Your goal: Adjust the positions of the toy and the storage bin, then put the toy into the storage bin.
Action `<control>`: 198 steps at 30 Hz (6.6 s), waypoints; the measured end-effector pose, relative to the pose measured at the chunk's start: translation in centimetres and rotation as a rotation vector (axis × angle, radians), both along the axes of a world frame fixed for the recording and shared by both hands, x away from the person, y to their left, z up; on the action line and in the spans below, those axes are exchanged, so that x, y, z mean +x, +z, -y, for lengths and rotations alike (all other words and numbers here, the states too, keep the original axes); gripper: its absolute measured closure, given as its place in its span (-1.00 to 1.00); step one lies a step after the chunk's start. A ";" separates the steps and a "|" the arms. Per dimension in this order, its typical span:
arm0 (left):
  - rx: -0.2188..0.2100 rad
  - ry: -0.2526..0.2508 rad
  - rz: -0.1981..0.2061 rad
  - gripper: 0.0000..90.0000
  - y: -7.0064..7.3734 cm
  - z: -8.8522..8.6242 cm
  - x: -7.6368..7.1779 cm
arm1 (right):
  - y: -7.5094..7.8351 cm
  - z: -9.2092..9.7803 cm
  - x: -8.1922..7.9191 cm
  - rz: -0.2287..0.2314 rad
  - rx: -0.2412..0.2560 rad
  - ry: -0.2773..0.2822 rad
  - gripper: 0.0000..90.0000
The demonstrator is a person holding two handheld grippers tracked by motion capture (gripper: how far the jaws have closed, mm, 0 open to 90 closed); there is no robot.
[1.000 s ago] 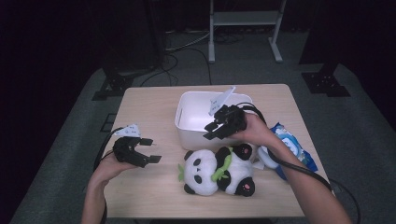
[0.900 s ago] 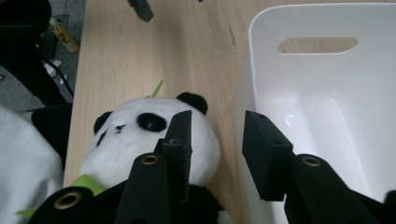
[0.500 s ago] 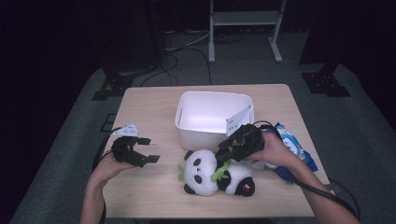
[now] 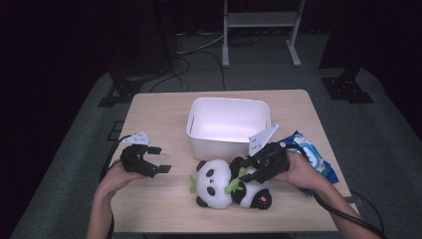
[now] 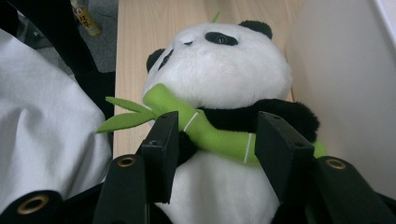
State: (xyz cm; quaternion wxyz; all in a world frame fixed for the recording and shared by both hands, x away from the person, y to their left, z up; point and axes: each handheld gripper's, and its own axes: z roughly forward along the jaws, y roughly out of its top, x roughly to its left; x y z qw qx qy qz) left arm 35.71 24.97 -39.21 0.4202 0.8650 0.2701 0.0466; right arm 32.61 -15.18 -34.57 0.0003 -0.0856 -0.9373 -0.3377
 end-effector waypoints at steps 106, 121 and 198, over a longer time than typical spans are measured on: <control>-0.043 0.069 -0.013 -0.78 -0.4 -2.3 -0.1 | -0.1 -5.1 1.4 -0.057 -0.071 0.120 0.64; -0.056 0.080 -0.012 -0.78 -0.3 -2.7 -0.2 | 3.2 -5.1 0.2 -0.045 -0.023 0.150 0.63; -0.147 0.170 -0.062 -0.78 -1.7 -6.6 0.2 | 12.3 -4.4 15.3 0.030 -0.036 0.050 0.63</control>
